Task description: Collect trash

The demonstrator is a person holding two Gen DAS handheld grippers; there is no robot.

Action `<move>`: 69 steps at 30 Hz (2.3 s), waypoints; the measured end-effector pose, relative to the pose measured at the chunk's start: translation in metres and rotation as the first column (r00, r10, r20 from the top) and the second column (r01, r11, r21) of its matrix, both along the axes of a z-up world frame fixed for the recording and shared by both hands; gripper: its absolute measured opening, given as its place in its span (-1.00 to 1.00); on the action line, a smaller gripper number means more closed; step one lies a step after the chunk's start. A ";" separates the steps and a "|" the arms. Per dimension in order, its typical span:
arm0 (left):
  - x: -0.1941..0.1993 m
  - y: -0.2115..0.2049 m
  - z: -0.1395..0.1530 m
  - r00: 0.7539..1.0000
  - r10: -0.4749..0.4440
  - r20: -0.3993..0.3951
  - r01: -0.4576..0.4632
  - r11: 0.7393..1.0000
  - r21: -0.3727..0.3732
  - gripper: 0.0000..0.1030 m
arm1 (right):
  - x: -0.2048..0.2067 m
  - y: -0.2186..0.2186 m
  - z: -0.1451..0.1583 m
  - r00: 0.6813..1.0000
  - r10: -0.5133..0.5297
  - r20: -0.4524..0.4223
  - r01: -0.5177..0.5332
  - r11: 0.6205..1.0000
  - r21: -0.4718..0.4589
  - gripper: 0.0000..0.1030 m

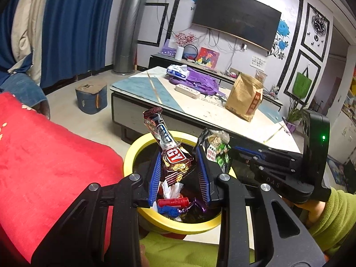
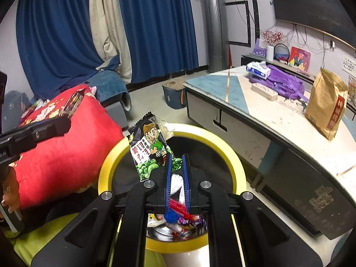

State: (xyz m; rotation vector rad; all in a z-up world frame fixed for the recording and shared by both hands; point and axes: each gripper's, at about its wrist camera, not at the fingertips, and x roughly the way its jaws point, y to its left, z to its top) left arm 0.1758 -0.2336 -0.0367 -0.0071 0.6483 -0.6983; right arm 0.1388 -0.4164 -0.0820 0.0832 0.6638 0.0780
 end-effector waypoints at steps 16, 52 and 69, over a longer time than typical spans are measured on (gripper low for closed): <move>0.019 -0.034 -0.018 0.998 -0.033 -0.051 0.035 0.999 0.039 -0.54 | 0.003 -0.011 -0.040 0.991 -0.035 -0.130 0.040 0.999 0.036 -0.81; 0.022 0.052 0.005 0.979 0.196 -0.057 -0.194 0.980 0.036 0.79 | -0.026 0.024 0.009 0.999 -0.031 -0.013 0.031 1.000 0.004 0.88; -0.057 0.164 0.029 0.902 0.397 0.168 -0.407 0.913 0.029 0.79 | -0.057 0.139 0.047 0.944 0.011 0.331 0.022 0.995 -0.096 0.88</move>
